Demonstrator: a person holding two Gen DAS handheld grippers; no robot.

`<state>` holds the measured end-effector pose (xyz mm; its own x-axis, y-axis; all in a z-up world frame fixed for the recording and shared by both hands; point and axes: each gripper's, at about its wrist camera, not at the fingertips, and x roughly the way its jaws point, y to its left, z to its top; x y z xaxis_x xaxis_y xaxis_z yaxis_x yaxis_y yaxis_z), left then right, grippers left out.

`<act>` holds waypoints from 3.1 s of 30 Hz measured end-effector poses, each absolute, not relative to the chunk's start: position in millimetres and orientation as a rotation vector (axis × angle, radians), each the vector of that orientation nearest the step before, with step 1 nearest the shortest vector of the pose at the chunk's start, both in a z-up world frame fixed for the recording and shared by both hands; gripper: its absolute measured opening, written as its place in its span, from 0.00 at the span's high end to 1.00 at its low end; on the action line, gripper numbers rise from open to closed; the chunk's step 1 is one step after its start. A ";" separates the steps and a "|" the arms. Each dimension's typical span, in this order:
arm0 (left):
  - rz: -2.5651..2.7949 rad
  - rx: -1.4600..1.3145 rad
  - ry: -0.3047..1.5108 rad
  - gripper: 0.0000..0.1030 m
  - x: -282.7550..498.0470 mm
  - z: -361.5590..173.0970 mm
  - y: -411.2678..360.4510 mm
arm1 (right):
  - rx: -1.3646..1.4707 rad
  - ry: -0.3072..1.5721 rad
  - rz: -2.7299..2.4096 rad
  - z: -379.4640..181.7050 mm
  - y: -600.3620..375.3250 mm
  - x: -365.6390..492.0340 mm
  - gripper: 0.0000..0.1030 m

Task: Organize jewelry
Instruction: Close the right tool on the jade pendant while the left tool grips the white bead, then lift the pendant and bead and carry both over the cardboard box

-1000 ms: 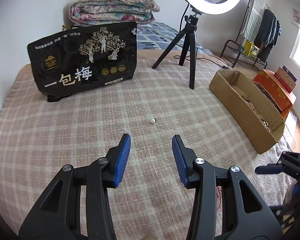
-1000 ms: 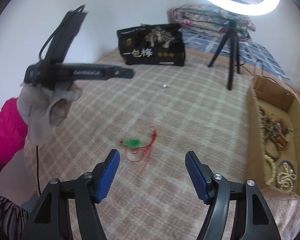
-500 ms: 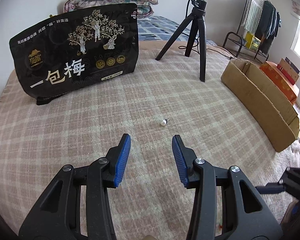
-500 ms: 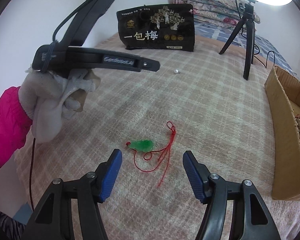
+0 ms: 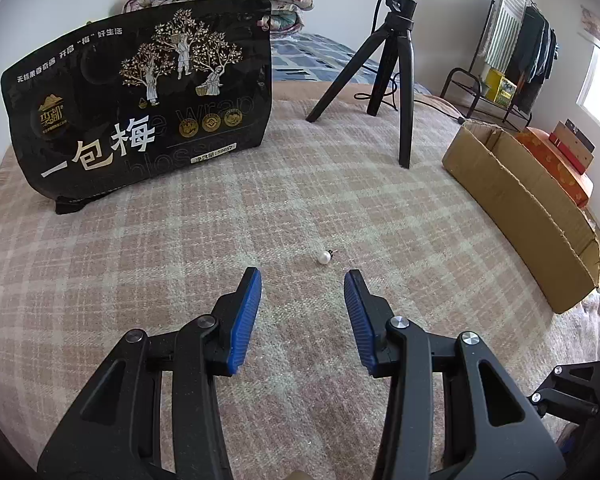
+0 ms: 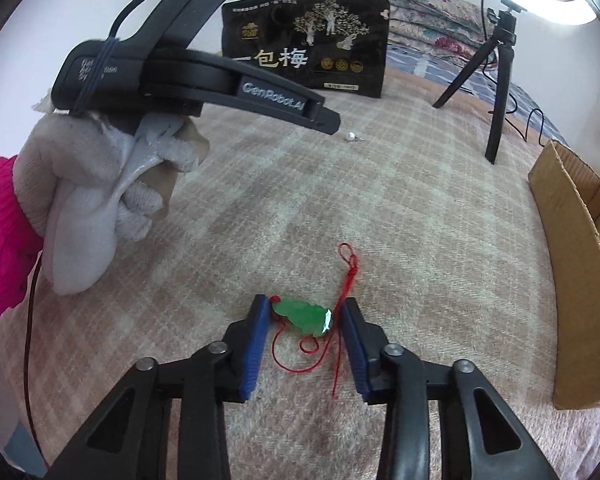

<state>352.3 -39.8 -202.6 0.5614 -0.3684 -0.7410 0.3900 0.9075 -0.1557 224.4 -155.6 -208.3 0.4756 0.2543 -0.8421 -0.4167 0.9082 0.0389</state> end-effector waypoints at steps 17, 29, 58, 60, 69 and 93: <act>-0.488 0.132 0.877 0.74 370.1 -217.7 -70.7 | -0.137 0.998 0.391 -208.6 -176.5 228.9 0.85; -0.523 0.183 0.886 0.93 372.9 -224.0 -82.4 | -0.125 0.998 0.405 -207.7 -180.7 228.0 0.84; -0.470 0.112 0.785 0.94 332.6 -165.8 -62.7 | -0.065 0.903 0.363 -164.3 -214.8 203.8 0.84; -0.477 0.110 0.772 0.94 325.6 -157.7 -65.1 | -0.063 0.892 0.354 -158.2 -220.2 201.6 0.85; -0.514 0.112 0.724 0.94 293.9 -122.2 -84.2 | -0.039 0.842 0.300 -127.8 -250.9 188.8 0.85; -0.640 0.075 0.681 0.94 249.9 -86.5 -165.7 | 0.040 0.762 0.095 -73.9 -380.9 201.4 0.85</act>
